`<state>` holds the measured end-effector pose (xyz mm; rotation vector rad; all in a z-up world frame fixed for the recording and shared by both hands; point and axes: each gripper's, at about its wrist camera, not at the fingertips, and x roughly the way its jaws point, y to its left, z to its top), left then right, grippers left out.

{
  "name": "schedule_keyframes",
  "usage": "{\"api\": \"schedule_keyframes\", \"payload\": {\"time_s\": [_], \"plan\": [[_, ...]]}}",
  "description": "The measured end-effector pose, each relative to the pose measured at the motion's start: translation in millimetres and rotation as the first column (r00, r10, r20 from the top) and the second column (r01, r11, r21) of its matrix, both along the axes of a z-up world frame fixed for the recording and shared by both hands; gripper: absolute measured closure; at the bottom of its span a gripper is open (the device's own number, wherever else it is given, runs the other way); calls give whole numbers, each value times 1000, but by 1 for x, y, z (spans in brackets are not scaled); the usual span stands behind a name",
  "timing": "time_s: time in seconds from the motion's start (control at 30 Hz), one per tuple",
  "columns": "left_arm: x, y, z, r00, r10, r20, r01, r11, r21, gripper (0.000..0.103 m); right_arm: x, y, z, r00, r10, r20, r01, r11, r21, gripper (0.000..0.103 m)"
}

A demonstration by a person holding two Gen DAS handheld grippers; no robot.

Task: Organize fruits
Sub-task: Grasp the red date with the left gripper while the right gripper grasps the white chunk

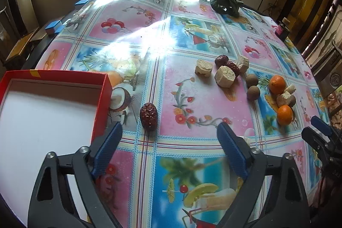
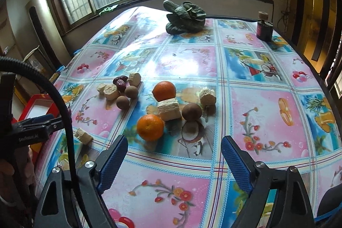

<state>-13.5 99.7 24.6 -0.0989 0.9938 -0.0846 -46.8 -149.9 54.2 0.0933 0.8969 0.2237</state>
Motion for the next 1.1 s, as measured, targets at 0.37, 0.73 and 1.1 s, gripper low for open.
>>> {"api": "schedule_keyframes", "payload": {"time_s": [0.37, 0.73, 1.1], "plan": [[8, 3, -7, 1000, 7, -13, -7, 1000, 6, 80, -5, 30, -2, 991, 136, -16, -136, 990, 42, 42], [3, 7, -2, 1000, 5, -16, -5, 1000, -22, 86, -3, 85, -8, 945, 326, -16, -323, 941, 104, 45], [-4, 12, 9, 1000, 14, 0, -14, 1000, -17, 86, 17, 129, -21, 881, 473, -24, -472, 881, 35, 50]]}}
